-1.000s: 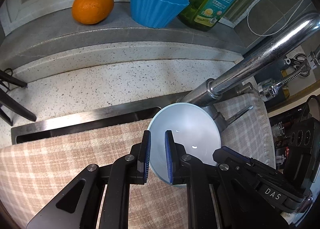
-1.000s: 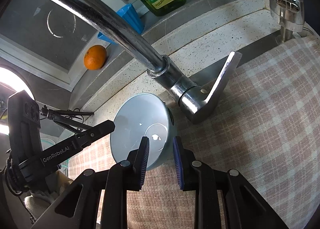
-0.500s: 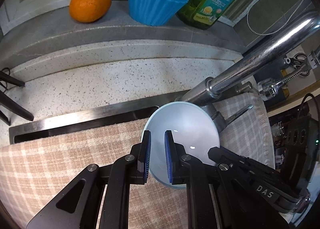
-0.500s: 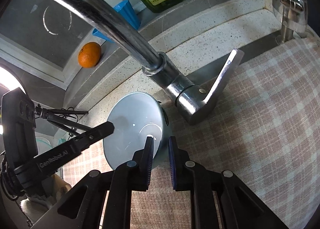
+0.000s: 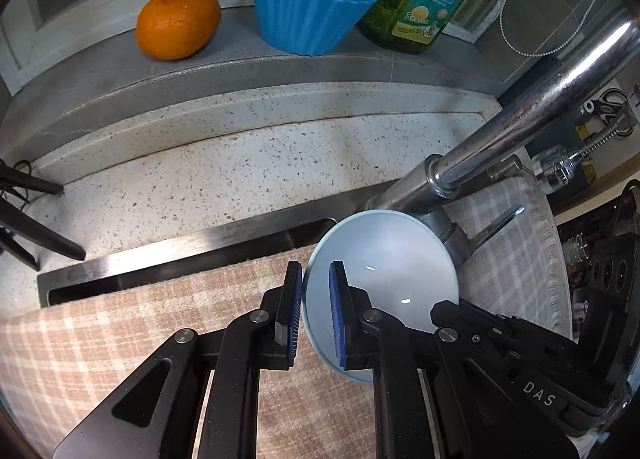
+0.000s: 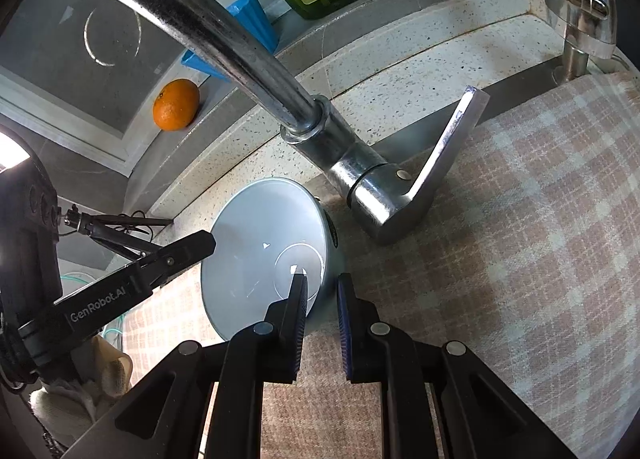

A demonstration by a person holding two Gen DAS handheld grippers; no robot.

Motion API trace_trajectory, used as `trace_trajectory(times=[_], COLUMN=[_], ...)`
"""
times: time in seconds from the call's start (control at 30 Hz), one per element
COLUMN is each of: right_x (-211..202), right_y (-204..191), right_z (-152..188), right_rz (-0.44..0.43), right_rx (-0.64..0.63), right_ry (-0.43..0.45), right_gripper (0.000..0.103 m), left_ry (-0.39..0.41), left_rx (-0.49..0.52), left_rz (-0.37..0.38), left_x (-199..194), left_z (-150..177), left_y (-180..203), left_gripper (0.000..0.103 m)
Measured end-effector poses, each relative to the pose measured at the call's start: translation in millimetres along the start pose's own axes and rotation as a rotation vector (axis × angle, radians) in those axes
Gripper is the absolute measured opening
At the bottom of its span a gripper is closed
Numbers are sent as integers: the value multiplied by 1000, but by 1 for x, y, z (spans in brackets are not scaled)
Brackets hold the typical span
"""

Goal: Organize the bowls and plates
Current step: 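Lift the white bowl with both tools and carry it away from the faucet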

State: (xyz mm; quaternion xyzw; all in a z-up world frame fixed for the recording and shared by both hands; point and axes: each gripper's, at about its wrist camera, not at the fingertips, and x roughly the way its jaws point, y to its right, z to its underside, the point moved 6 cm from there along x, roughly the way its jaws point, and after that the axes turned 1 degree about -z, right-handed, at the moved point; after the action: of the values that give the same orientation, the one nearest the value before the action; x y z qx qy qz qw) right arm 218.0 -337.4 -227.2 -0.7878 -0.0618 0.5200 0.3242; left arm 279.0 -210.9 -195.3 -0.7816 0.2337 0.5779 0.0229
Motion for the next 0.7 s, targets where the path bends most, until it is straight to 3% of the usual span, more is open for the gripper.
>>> trace_trajectory(times=[0.7], right_x=[-17], right_y=[-9], right_z=[10], right_rz=[26], right_rx=[-40], right_ry=[-3], right_gripper=[12], left_ry=[26], left_rx=[-22], left_rz=[34], left_x=[-24], left_z=[20], left_y=[-1], left_gripper=[12])
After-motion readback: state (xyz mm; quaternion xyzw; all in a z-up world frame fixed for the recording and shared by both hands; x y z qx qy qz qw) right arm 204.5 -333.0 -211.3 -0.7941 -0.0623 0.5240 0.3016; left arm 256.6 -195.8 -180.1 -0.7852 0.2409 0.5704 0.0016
